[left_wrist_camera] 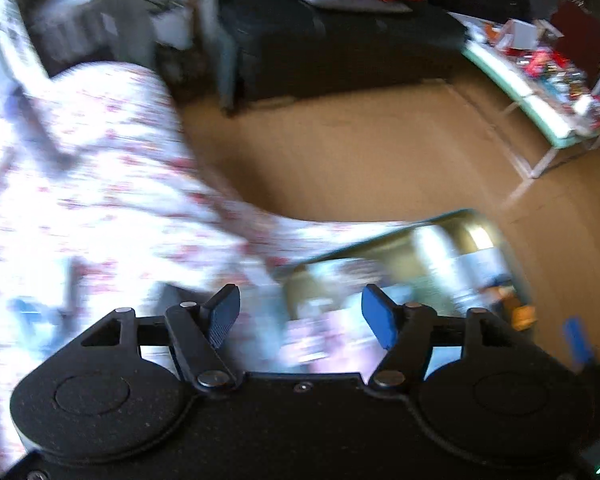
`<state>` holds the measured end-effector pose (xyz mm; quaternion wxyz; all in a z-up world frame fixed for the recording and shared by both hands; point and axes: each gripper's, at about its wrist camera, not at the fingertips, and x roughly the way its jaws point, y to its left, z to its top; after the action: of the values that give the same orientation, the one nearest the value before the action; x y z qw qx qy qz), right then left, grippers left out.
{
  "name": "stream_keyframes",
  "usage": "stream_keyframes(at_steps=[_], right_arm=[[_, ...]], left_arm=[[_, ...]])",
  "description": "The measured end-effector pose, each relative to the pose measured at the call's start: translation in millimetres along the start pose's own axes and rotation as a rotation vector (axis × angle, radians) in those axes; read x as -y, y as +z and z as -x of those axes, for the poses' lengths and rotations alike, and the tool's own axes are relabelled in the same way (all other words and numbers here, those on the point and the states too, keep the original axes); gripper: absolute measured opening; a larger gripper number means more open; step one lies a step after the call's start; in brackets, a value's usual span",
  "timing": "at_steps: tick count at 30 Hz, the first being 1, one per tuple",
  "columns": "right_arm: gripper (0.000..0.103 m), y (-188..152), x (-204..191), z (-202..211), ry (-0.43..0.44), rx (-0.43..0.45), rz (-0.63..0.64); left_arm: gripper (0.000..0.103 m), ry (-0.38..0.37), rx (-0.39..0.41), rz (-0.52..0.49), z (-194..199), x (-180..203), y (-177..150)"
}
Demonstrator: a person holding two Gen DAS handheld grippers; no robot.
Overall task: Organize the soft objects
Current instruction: 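Move both tools back to the blue mask and white packet on the bedspread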
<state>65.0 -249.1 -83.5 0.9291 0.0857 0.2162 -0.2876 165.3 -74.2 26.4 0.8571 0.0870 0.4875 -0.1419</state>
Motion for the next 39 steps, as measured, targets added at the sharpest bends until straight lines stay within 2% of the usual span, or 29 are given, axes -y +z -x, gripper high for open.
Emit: stream_keyframes(at_steps=[3, 11, 13, 14, 18, 23, 29, 32, 35, 39], right_arm=[[0.102, -2, -10, 4, 0.028, -0.004, 0.033], [0.102, -13, -34, 24, 0.104, 0.009, 0.162], [0.102, -15, -40, 29, 0.134, 0.005, 0.189], [0.102, -16, -43, 32, 0.152, 0.003, 0.2], [0.102, -23, -55, 45, 0.195, 0.008, 0.253], [0.102, -32, -73, 63, 0.211, 0.044, 0.359], [0.102, -44, -88, 95, 0.267, 0.089, 0.425], [0.102, -50, -93, 109, 0.328, 0.059, 0.407], [0.103, -57, -99, 128, 0.389, 0.055, 0.415], [0.103, -72, -110, 154, 0.498, 0.067, 0.468]], left_arm=[[0.067, 0.113, 0.039, 0.003, 20, -40, -21], [0.069, 0.311, 0.051, 0.108, 45, -151, -75], [0.075, 0.346, 0.049, 0.142, 45, -171, -86], [0.081, 0.364, 0.049, 0.161, 45, -181, -92], [0.083, 0.426, 0.066, 0.216, 45, -220, -113], [0.083, 0.427, 0.064, 0.26, 35, -260, -136], [0.083, 0.432, 0.044, 0.272, 23, -279, -157], [0.083, 0.415, 0.061, 0.293, 23, -283, -160], [0.083, 0.422, 0.104, 0.271, 26, -278, -158], [0.091, 0.417, 0.104, 0.249, 17, -277, -155]])
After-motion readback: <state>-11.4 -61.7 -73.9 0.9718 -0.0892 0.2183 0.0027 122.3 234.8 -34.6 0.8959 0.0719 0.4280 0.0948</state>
